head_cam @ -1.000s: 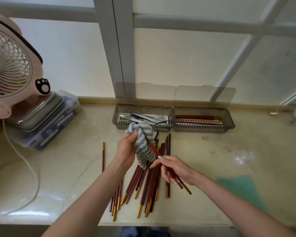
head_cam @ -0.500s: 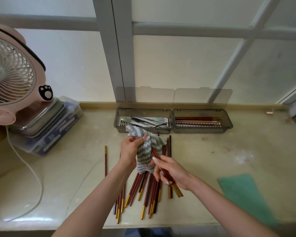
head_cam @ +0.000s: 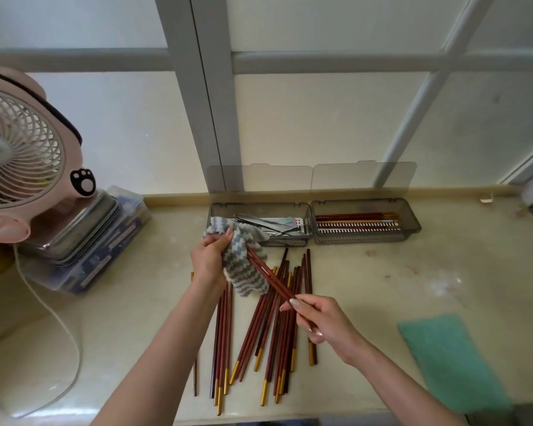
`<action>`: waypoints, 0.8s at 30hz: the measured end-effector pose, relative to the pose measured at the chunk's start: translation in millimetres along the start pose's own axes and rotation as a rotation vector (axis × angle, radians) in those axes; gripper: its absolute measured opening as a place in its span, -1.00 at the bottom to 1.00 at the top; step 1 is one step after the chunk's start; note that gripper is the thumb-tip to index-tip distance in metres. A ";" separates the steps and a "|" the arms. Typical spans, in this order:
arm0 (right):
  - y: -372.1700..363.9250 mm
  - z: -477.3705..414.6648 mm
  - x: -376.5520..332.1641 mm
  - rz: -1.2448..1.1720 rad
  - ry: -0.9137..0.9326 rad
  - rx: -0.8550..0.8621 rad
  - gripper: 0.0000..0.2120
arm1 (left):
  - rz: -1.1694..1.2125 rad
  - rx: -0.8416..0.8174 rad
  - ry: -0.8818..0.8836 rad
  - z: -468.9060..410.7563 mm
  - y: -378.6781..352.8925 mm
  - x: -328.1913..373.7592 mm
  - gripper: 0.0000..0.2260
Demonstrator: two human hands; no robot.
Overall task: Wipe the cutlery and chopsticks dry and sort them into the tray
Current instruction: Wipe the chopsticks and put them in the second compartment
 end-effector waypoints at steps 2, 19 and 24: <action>0.1 0.4 -1.4 0.004 -0.023 -0.016 -0.77 | 0.048 -0.011 0.003 0.5 0.6 -0.3 -0.97; -19.1 -13.4 -5.7 -0.013 -0.064 0.095 -0.78 | -0.262 -0.105 0.096 22.1 -9.4 -60.5 -0.90; -11.6 -4.1 -3.2 -0.003 -0.089 -0.021 -0.82 | -0.212 -0.078 0.080 16.0 -6.4 -47.2 -0.87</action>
Point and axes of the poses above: each hand's wrist, its own z-axis away from the middle knuckle, its own y-axis out of the back of the hand, x = y × z, the point moved 1 cm from there along -z, towards the middle knuckle, and after that the axes turned 15 degrees about y, right-handed, at the moved point
